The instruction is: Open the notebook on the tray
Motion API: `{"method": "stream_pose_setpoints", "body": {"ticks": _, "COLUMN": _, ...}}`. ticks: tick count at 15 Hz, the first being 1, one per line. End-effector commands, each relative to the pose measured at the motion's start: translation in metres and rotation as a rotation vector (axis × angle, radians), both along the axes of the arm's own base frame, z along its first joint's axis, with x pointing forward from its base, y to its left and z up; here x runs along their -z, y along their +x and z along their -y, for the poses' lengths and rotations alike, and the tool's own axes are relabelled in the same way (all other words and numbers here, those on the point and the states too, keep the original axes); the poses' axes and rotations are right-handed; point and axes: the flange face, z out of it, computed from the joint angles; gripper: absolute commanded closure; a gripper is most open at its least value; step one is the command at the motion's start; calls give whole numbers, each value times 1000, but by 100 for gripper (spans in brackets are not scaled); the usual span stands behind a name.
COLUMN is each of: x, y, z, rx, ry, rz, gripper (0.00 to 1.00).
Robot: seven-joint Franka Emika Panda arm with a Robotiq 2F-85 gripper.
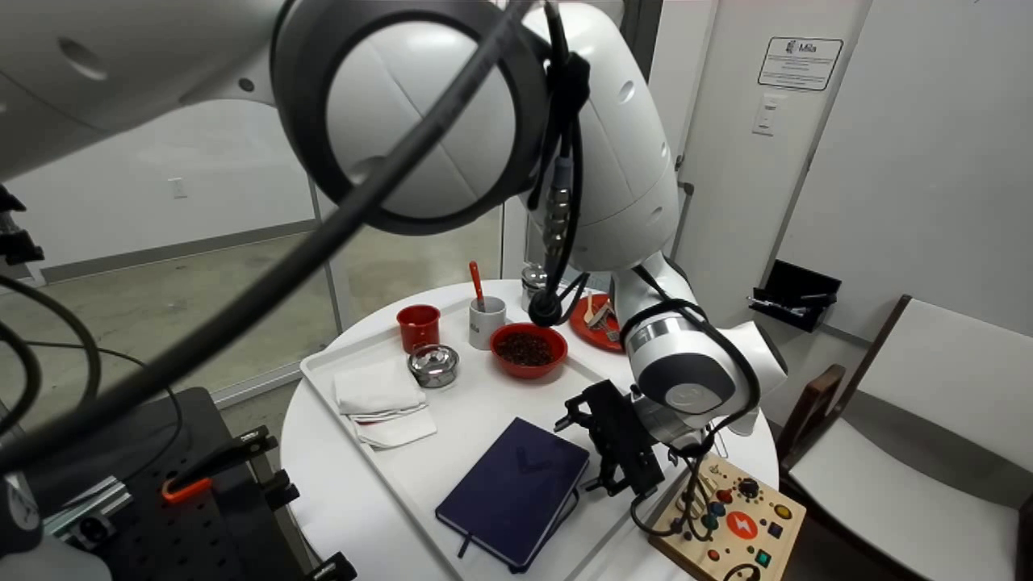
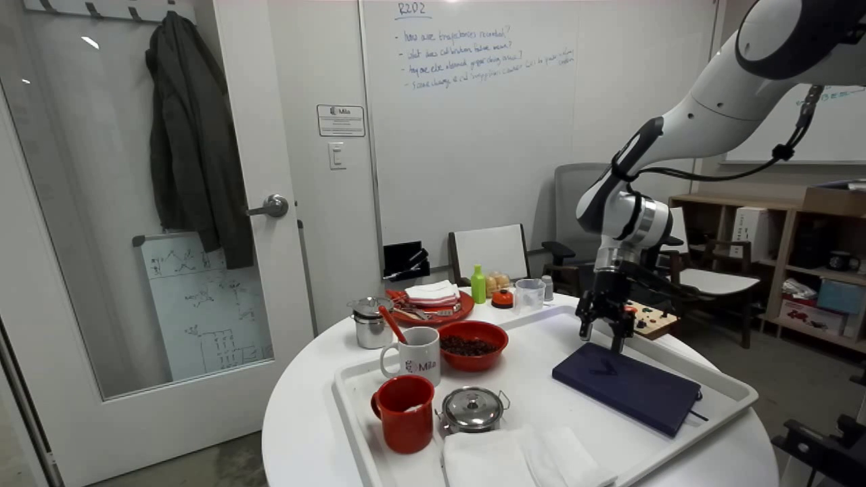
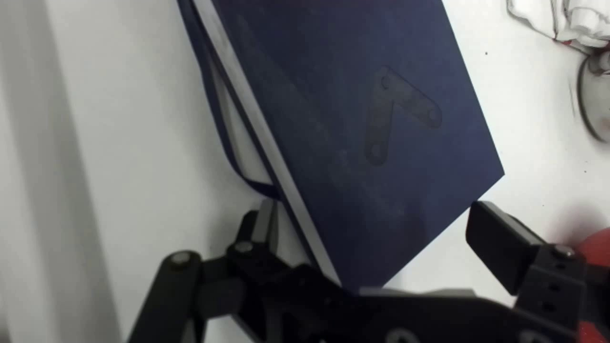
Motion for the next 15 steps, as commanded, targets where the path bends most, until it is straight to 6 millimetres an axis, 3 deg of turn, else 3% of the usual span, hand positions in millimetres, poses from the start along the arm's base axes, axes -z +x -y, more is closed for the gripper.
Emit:
{"method": "stream_pose_setpoints", "body": {"ticks": 1, "x": -11, "y": 4, "z": -1, "rx": -6, "ry": -1, "rz": 2, "gripper": 0}}
{"method": "stream_pose_setpoints", "body": {"ticks": 15, "x": -15, "y": 0, "z": -16, "rx": -41, "ry": 31, "rz": -6, "gripper": 0}}
